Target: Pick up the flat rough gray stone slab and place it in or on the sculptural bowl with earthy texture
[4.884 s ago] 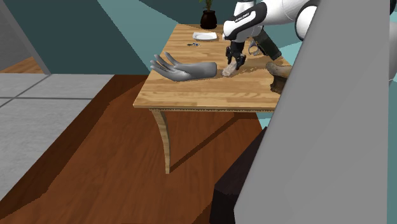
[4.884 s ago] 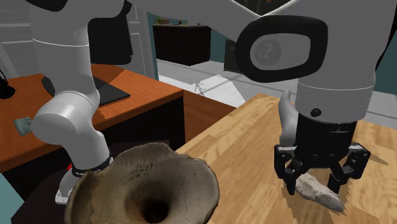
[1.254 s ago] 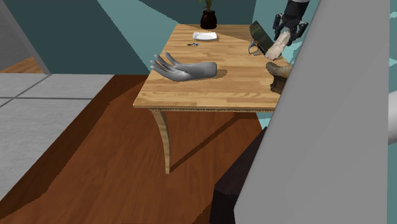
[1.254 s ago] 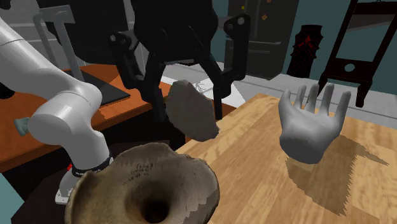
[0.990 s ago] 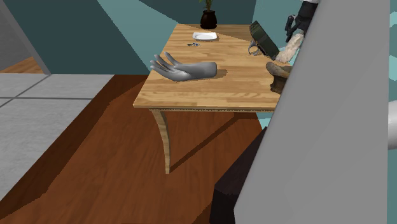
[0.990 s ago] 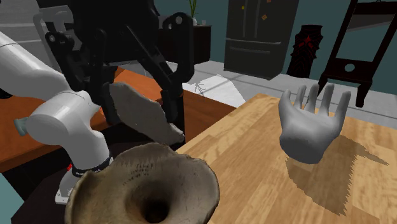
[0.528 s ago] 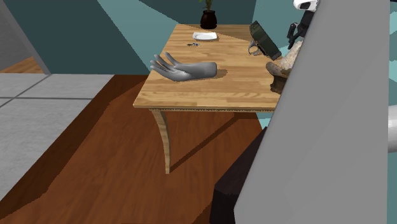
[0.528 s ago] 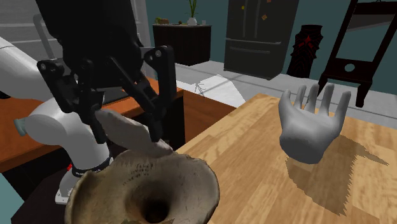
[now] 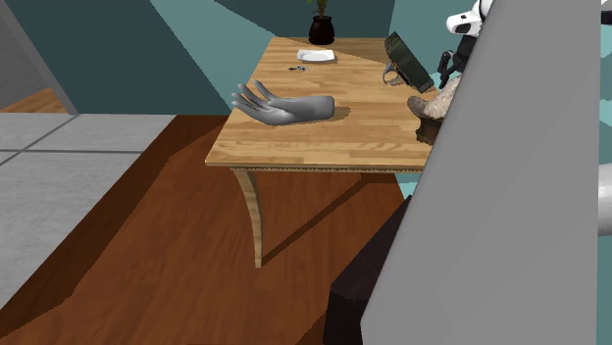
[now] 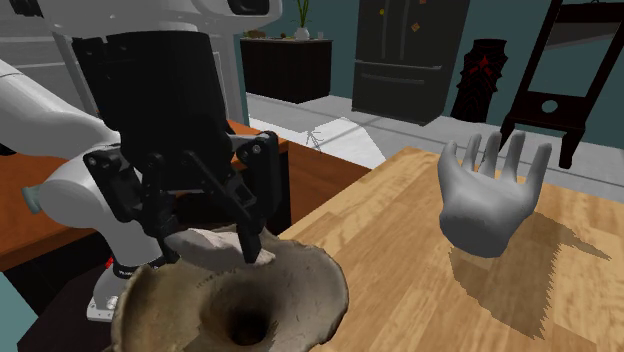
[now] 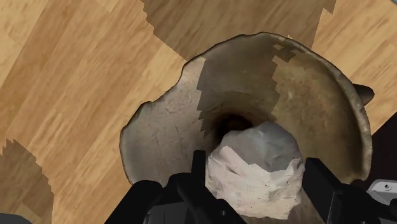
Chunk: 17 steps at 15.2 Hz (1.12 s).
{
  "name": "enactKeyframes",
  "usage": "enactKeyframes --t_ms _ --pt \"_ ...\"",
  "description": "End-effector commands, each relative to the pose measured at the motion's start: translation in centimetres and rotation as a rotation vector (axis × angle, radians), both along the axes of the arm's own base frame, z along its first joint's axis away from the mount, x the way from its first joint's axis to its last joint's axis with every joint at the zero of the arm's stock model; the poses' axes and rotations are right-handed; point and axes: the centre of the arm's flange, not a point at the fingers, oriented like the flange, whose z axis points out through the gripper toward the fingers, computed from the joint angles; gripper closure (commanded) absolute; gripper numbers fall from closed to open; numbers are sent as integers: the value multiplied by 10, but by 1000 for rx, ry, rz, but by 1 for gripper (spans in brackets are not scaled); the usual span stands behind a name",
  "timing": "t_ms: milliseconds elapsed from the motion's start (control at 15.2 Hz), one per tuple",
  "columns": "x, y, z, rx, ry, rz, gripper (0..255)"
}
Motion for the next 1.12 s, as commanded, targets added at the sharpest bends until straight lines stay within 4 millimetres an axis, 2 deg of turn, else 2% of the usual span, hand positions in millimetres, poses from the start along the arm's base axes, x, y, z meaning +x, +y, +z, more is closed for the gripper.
enactKeyframes --t_ms 0,396,462,792,1056 --pt "0 1 -3 0 0 0 255" --pt "0 1 -3 0 0 0 255" --pt "0 1 -3 0 0 0 0" --pt "0 1 -3 0 0 0 0" --pt "-5 7 46 0 0 0 0"
